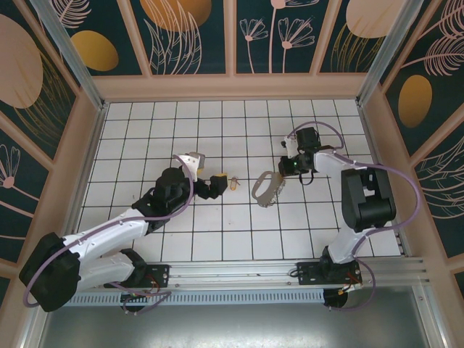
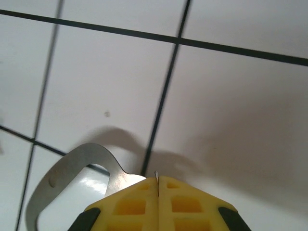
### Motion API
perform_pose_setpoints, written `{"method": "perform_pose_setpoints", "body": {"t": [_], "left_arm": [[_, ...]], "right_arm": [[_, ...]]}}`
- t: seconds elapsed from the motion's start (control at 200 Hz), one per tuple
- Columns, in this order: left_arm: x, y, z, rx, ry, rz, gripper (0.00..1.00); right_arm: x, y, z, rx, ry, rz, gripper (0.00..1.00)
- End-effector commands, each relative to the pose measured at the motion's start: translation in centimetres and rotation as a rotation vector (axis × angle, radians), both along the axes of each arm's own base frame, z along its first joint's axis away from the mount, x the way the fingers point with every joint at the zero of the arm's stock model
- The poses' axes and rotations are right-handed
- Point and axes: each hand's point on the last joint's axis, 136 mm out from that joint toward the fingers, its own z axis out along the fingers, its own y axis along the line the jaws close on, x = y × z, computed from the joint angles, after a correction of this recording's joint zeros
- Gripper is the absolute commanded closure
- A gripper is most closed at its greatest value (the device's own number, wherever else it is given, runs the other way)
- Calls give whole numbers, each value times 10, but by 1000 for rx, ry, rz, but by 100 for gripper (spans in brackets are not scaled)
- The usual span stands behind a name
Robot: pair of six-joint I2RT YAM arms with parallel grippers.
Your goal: Put the keys on the keyring
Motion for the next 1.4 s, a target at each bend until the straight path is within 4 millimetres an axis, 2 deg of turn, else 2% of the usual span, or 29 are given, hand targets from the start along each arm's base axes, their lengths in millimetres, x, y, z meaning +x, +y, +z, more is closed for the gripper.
{"method": "perform_pose_setpoints", "body": {"t": [0.0,0.2,0.325,0.44,0.571,0.721,0.951,1.036,1.206,1.396], "left_arm": [[-4,2,6,12,-23,-2,1],[-14,6,13,20,-50,-34,2],[-26,6,31,2,-103,-87,4],[-42,3,52,-38,-171,-168,8],[-62,0,75,-98,-246,-254,15],[-80,-1,89,-139,-298,-334,23],[-109,-5,103,-209,-356,-467,33],[-115,-7,107,-229,-368,-503,35],[-120,-15,115,-259,-388,-566,35],[-118,-24,117,-258,-405,-596,33]], "right_arm": [[-14,20,29,46,-59,84,100],[-40,62,87,181,-239,264,100],[-68,93,128,243,-414,423,100],[-100,116,157,320,-551,562,100],[-136,129,184,467,-648,706,100],[-161,134,211,588,-726,804,100],[-182,140,245,762,-749,890,100],[-199,143,256,853,-756,940,100],[-217,144,263,953,-755,998,100],[-221,148,261,984,-745,1015,100]]}}
